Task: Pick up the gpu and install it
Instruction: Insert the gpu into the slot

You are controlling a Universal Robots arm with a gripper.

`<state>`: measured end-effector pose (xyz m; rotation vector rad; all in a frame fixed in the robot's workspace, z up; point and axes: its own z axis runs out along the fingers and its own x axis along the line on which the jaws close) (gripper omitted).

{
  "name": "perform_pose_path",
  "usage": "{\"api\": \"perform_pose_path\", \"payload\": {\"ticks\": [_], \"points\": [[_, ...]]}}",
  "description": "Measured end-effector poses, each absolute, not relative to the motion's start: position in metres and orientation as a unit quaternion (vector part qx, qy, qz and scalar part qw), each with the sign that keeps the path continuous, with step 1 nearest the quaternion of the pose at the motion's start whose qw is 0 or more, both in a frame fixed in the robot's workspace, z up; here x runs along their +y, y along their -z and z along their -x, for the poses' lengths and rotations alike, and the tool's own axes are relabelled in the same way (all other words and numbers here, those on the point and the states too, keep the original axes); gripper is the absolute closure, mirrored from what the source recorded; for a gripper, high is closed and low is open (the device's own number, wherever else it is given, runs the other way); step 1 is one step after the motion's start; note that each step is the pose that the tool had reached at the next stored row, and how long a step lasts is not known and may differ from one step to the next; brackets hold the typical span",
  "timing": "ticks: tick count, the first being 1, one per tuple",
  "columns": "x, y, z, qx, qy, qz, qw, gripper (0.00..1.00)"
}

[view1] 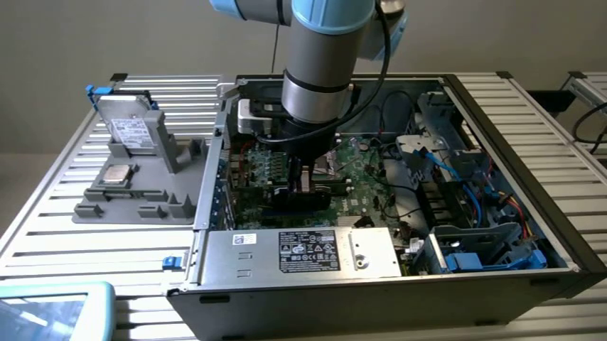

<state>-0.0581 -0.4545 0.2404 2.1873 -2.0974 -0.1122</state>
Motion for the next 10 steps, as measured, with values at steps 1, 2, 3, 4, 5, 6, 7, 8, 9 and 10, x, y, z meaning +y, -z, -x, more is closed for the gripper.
{"api": "perform_pose_path", "payload": {"ticks": [1, 2, 3, 4, 5, 6, 7, 8, 9, 10], "points": [[-0.4545, -0.2404, 0.058, -0.691, 0.037, -0.72, 0.055, 0.73], [-0.4545, -0.2404, 0.0581, -0.691, 0.037, -0.72, 0.055, 0.73], [-0.4543, -0.2404, 0.0581, -0.691, 0.037, -0.72, 0.055, 0.73], [-0.4543, -0.2404, 0.0581, -0.691, 0.037, -0.72, 0.055, 0.73], [-0.4543, -0.2404, 0.0581, -0.691, 0.037, -0.72, 0.055, 0.73], [-0.4542, -0.2404, 0.058, -0.691, 0.037, -0.72, 0.055, 0.73], [-0.4541, -0.2404, 0.0581, -0.691, 0.037, -0.72, 0.055, 0.73], [-0.454, -0.2404, 0.0581, -0.691, 0.037, -0.72, 0.055, 0.73], [-0.4539, -0.2404, 0.0581, -0.691, 0.037, -0.72, 0.055, 0.73], [-0.4537, -0.2405, 0.0581, -0.691, 0.037, -0.72, 0.055, 0.73]]}}
